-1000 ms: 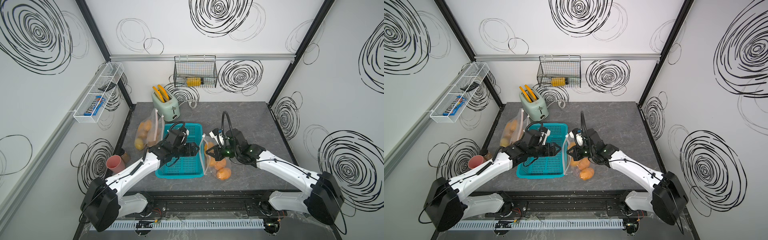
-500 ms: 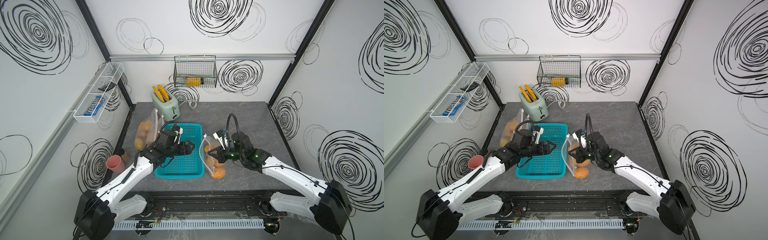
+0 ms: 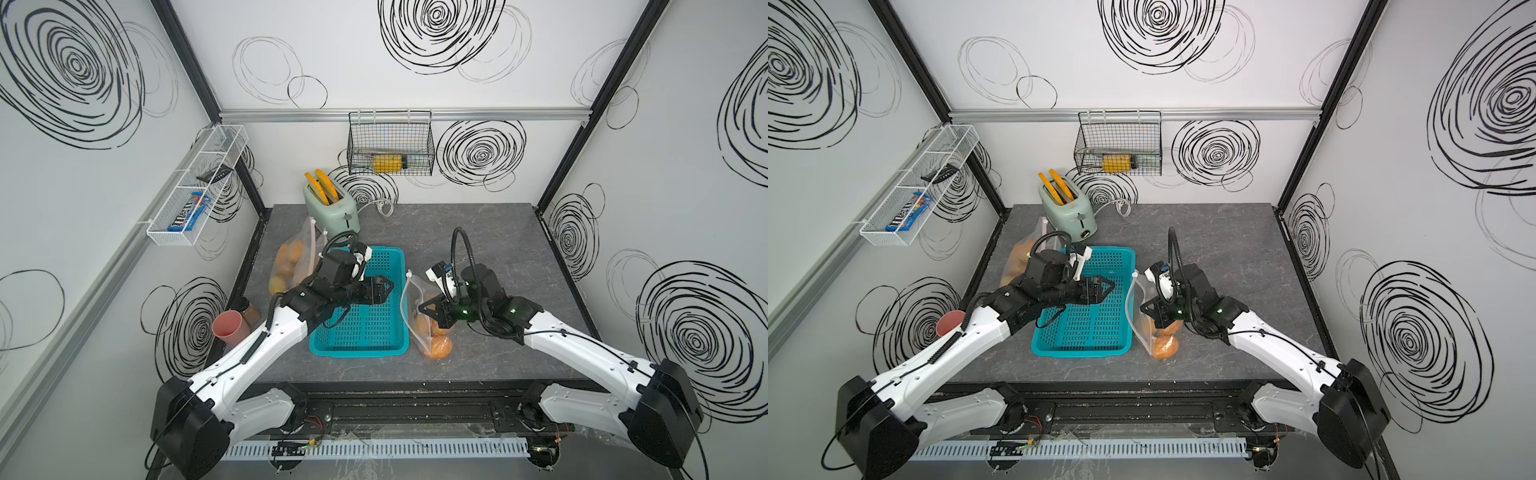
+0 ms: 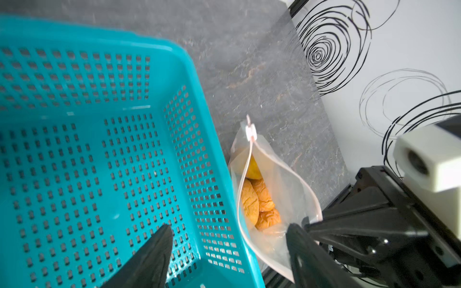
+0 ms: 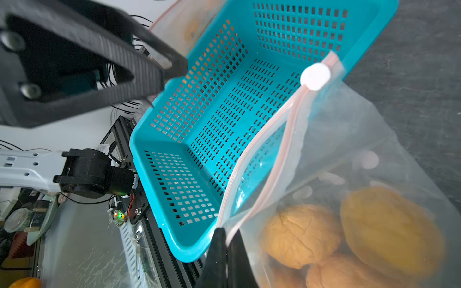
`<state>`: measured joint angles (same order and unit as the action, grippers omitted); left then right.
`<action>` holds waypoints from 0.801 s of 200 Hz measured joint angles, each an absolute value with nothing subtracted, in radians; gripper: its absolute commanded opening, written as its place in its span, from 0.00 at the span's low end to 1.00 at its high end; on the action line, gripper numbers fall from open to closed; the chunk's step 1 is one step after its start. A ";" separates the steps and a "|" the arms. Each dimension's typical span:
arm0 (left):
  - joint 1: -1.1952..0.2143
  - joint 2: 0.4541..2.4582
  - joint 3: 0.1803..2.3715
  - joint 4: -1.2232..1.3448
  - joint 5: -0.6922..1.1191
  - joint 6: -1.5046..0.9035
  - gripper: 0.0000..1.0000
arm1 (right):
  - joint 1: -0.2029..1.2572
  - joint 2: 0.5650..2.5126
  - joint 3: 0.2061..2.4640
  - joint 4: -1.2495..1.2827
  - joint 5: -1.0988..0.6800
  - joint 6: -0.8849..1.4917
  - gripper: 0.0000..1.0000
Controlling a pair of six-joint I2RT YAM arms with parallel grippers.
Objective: Put the potatoes into a zipper bag and zip it
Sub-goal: Adjust the zipper food storage bag at the center of the board.
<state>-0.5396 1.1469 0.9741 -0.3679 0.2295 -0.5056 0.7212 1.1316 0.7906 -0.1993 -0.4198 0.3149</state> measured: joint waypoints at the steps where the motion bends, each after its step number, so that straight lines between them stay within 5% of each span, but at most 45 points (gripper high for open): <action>1: -0.541 1.147 0.980 -0.369 0.225 -0.502 0.74 | 0.721 1.129 0.793 -0.201 -0.419 0.313 0.00; 106: -0.537 0.997 1.021 -0.351 0.059 -0.120 0.76 | 0.744 1.060 1.134 -0.531 -0.353 0.078 0.00; 160: -0.542 0.831 0.860 -0.289 0.094 0.220 0.81 | 0.795 1.070 1.083 -0.569 -0.328 -0.056 0.00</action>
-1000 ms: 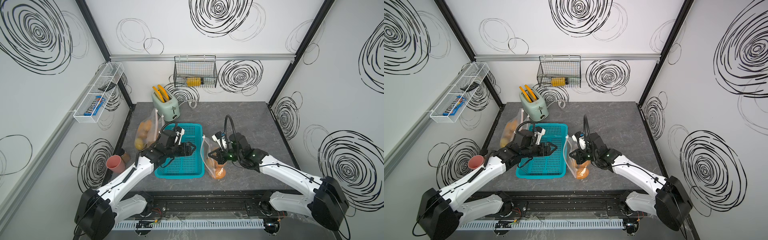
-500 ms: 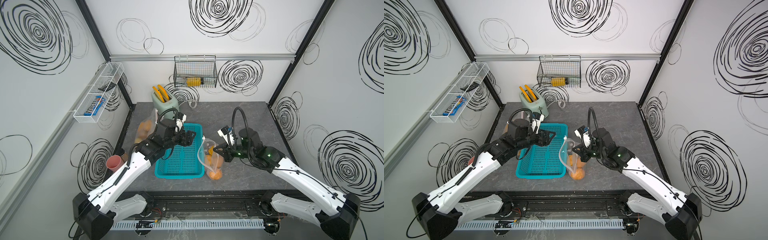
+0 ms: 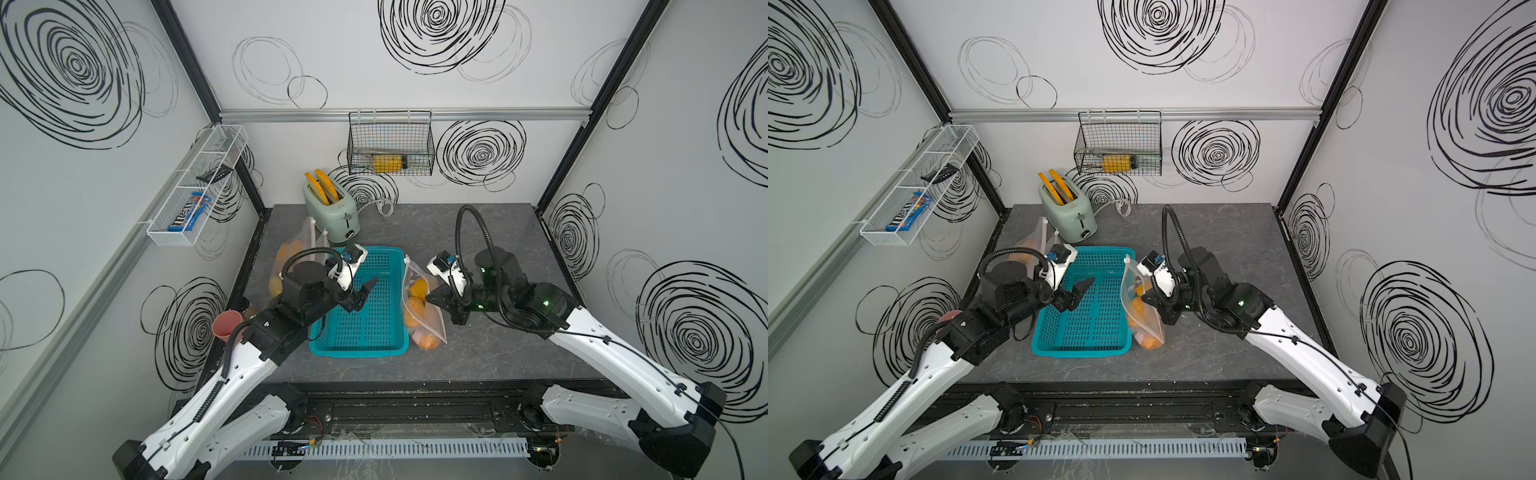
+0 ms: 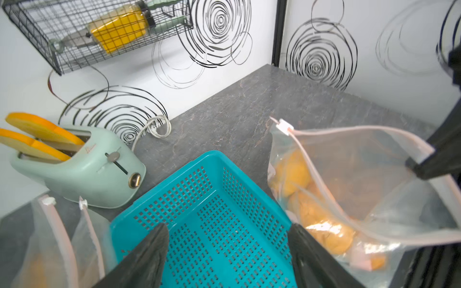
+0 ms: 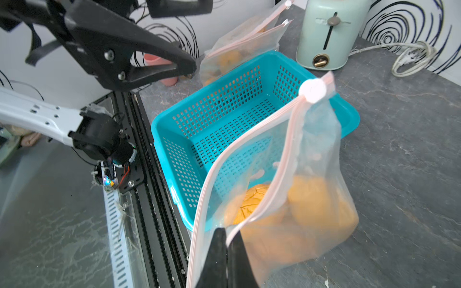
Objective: Put the potatoes into a zipper bag and zip it
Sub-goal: Adjust the zipper food storage bag at the center of the board.
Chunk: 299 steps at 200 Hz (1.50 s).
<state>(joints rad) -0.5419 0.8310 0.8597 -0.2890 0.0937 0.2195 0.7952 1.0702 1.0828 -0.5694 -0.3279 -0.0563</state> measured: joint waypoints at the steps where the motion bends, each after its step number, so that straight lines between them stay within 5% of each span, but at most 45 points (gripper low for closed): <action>1: -0.542 0.830 0.858 -0.289 0.094 0.224 0.81 | 0.796 1.069 1.081 -0.570 -0.327 -0.058 0.00; 76: -0.662 0.871 0.841 -0.312 0.158 0.604 0.80 | 0.813 0.913 0.949 -0.629 -0.165 -0.275 0.00; 166: -0.702 0.887 0.845 -0.320 0.299 0.747 0.78 | 0.813 0.804 0.929 -0.619 -0.161 -0.494 0.00; 299: -0.830 0.873 0.775 -0.317 0.426 0.902 0.52 | 0.878 0.720 0.908 -0.636 -0.226 -0.696 0.00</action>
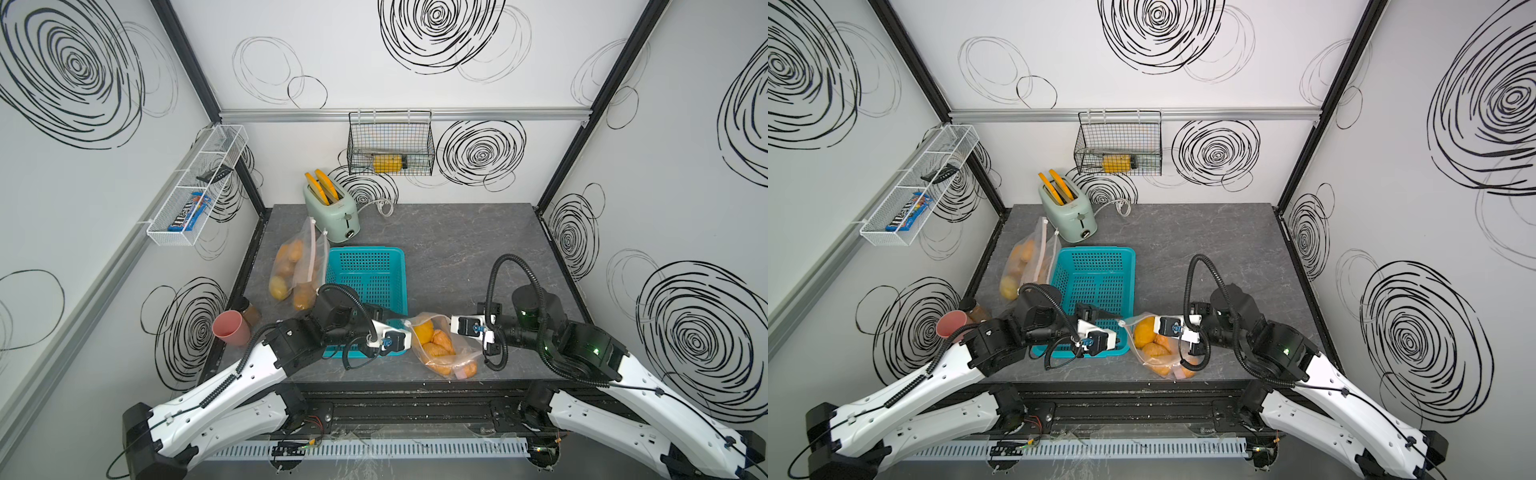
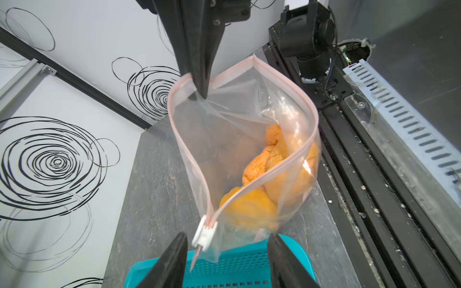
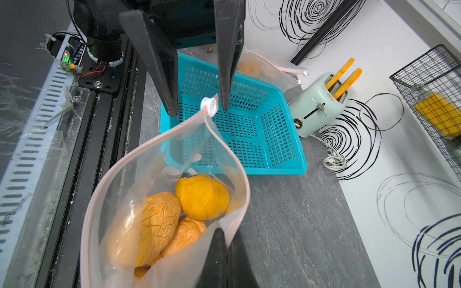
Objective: Put the potatoes into a zipper bag and zip it
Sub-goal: Adjust the zipper food storage bag at the center of the board.
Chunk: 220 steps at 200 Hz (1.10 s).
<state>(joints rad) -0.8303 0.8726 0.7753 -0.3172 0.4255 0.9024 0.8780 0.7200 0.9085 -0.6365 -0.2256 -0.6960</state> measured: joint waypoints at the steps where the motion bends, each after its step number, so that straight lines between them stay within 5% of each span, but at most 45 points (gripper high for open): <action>1: -0.830 0.873 0.774 -0.317 0.425 0.903 0.52 | 0.878 0.720 0.908 -0.636 -0.226 -0.696 0.00; 133: -0.857 0.868 0.757 -0.315 0.441 0.918 0.00 | 0.879 0.712 0.900 -0.640 -0.219 -0.701 0.00; 183: -0.862 0.868 0.756 -0.313 0.444 0.891 0.00 | 0.879 0.712 0.887 -0.639 -0.216 -0.685 0.00; 220: -0.860 0.927 0.818 -0.329 0.441 0.773 0.00 | 0.879 0.707 0.864 -0.598 -0.168 -0.625 0.37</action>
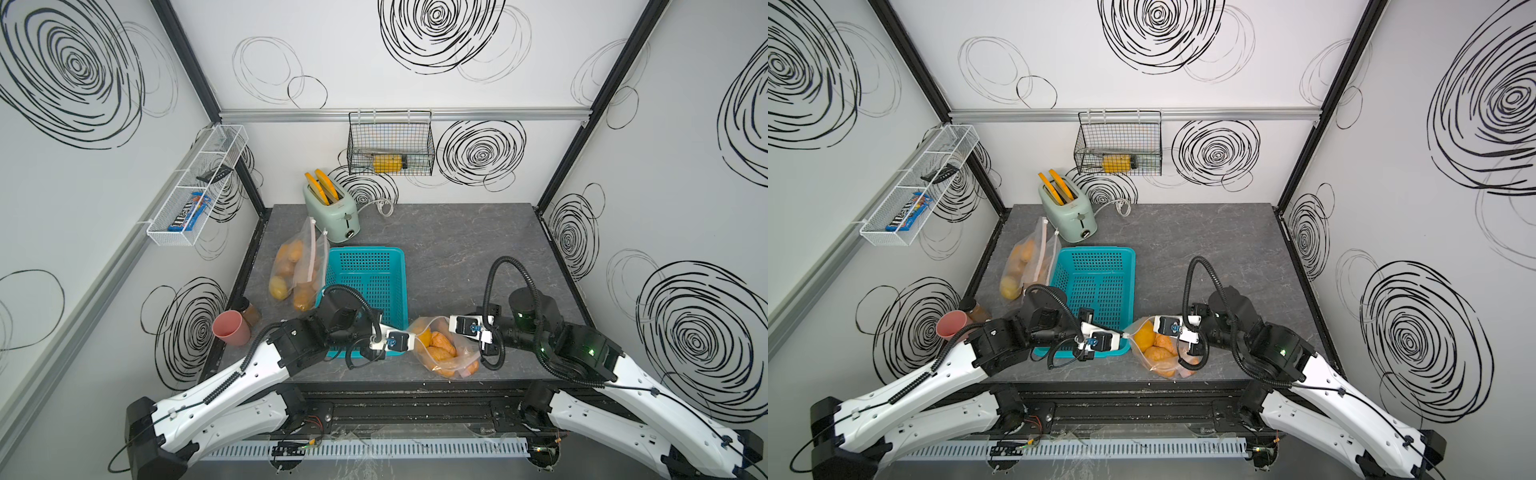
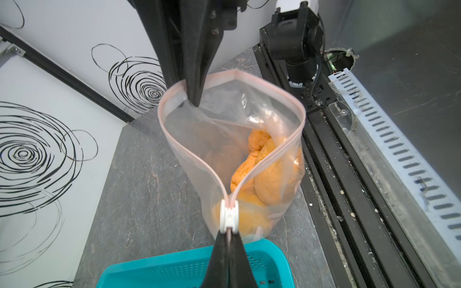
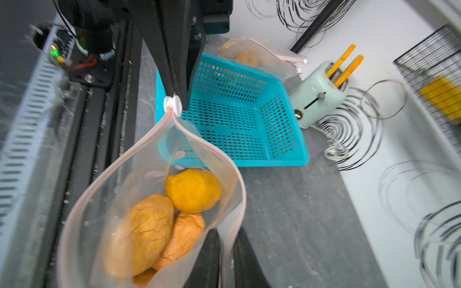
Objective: Put the potatoes into a zipper bag and zip it
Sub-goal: Adjust the zipper food storage bag at the center of the board.
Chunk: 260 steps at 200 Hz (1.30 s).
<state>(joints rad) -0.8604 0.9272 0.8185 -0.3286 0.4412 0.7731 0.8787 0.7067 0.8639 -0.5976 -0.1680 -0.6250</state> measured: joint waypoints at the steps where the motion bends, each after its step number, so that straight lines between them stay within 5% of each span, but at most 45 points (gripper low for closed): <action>1: -0.860 0.929 0.822 -0.329 0.440 0.771 0.00 | 0.879 0.707 0.863 -0.596 -0.168 -0.627 0.38; 20: -0.852 1.010 0.920 -0.347 0.408 0.670 0.00 | 0.877 0.704 0.861 -0.567 -0.123 -0.584 0.56; 46: -0.838 1.166 1.160 -0.445 0.324 0.546 0.00 | 0.860 0.710 0.893 -0.565 -0.076 -0.539 0.65; 78: -0.833 1.306 1.481 -0.552 0.262 0.473 0.00 | 0.850 0.697 1.002 -0.549 -0.059 -0.495 0.72; 131: -0.807 1.341 1.676 -0.708 0.083 0.422 0.00 | 0.850 0.685 1.093 -0.458 -0.117 -0.461 0.73; 174: -0.735 1.287 1.538 -0.769 0.007 0.350 0.00 | 0.849 0.756 1.047 -0.360 -0.187 -0.452 0.74; 260: -0.696 1.010 1.217 -0.774 0.290 0.378 0.00 | 0.845 0.892 0.891 -0.114 -0.464 -0.500 0.61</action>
<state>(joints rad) -0.6956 1.0096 1.2171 -0.7738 0.2905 0.3779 0.8452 0.8925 0.8909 -0.1143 -0.4637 -0.4995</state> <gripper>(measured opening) 0.053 0.606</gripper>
